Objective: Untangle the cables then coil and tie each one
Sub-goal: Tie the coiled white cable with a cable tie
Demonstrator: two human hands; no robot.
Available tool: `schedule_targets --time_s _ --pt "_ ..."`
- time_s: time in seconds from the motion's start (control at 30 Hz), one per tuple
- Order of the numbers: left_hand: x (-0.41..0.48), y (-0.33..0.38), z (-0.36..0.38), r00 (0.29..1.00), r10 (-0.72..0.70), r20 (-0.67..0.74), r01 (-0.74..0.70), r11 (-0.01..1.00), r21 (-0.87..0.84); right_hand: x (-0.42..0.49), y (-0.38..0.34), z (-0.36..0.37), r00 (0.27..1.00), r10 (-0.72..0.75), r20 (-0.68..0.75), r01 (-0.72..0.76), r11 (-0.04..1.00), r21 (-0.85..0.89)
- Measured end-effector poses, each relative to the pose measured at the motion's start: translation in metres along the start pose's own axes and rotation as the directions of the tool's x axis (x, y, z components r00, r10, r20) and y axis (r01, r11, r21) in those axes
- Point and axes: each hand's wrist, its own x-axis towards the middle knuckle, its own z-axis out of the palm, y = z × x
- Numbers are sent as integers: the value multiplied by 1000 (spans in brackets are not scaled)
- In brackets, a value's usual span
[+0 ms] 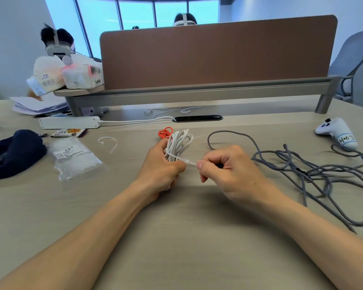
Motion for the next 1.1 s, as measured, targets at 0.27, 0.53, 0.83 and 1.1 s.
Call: schedule_targets --time_s 0.27,0.53,0.83,1.1 --pt "12 -11 -7 983 61 -172 -13 964 267 -12 -16 17 983 -145 114 135 986 96" --pt "11 -9 -11 911 354 -214 -203 833 514 -7 -9 9 952 79 295 -102 993 63" --pt "-7 1 3 875 480 58 -404 661 632 -4 -1 15 947 200 253 -243 958 152" --pt "0 1 0 898 439 34 -336 634 697 -3 -6 19 963 109 248 -155 973 173"
